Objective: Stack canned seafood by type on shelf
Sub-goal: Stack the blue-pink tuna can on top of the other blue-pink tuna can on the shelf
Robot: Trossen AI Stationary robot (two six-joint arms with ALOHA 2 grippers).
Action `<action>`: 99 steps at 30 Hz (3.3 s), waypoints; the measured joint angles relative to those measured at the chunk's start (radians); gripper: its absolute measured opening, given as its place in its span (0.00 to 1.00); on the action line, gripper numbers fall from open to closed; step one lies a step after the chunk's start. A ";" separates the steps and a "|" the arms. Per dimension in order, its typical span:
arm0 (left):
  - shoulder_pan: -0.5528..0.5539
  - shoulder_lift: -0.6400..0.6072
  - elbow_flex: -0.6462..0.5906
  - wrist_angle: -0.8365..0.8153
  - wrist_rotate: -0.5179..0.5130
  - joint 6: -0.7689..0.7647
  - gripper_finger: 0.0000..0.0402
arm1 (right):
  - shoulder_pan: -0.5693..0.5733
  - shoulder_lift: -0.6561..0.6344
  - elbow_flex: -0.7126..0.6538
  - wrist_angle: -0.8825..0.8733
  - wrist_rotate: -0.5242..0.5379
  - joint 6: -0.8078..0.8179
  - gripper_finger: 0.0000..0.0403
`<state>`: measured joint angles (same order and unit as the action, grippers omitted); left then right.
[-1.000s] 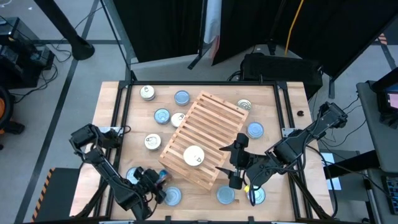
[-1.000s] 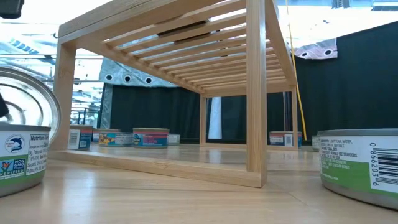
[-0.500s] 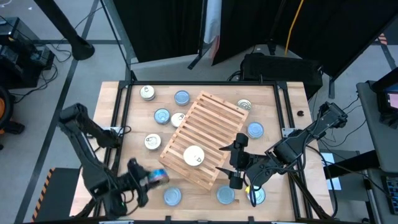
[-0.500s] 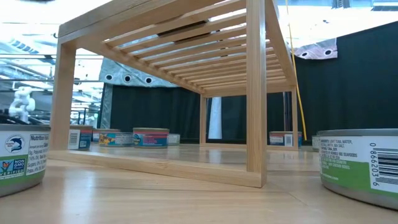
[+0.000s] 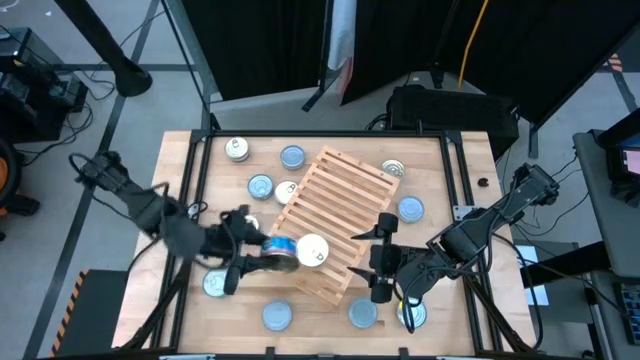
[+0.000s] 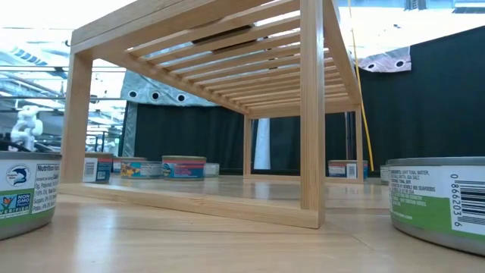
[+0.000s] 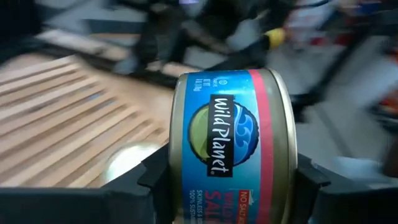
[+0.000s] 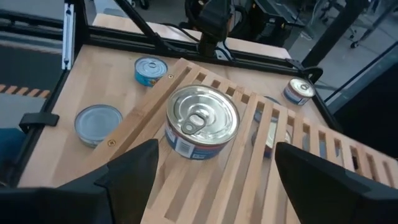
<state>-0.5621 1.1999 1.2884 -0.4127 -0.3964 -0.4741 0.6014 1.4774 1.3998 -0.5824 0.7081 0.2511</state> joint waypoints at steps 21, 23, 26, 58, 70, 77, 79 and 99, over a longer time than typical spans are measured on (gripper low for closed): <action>0.419 0.237 -0.005 -0.018 0.756 0.061 0.49 | 0.042 -0.095 0.000 -0.406 -0.001 0.312 0.78; 0.438 0.245 -0.005 -0.018 0.787 0.062 0.49 | 0.048 -0.095 0.000 -0.405 -0.001 0.313 0.78; 0.461 0.250 -0.005 -0.020 0.814 0.062 0.49 | 0.055 -0.095 0.000 -0.404 0.000 0.313 0.78; 0.536 0.211 -0.004 -0.119 0.781 0.038 0.72 | 0.055 -0.094 0.000 -0.385 0.002 0.340 0.78; 0.502 0.025 -0.004 -0.311 0.534 0.040 0.72 | 0.055 -0.094 0.000 -0.386 0.004 0.340 0.78; 0.329 -0.081 -0.004 -0.631 -0.033 -0.114 0.72 | 0.055 -0.094 0.000 -0.386 0.004 0.371 0.78; 0.290 -0.085 -0.004 -0.716 -0.139 -0.227 0.72 | 0.055 -0.094 0.000 -0.386 0.004 0.384 0.78; 0.172 -0.076 -0.462 -0.773 -0.195 -0.925 0.72 | 0.056 -0.093 0.000 -0.357 0.004 0.391 0.78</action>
<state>-0.3903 1.1236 0.8264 -1.1856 -0.5916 -1.3987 0.6571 1.3846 1.3998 -0.9398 0.7116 0.6422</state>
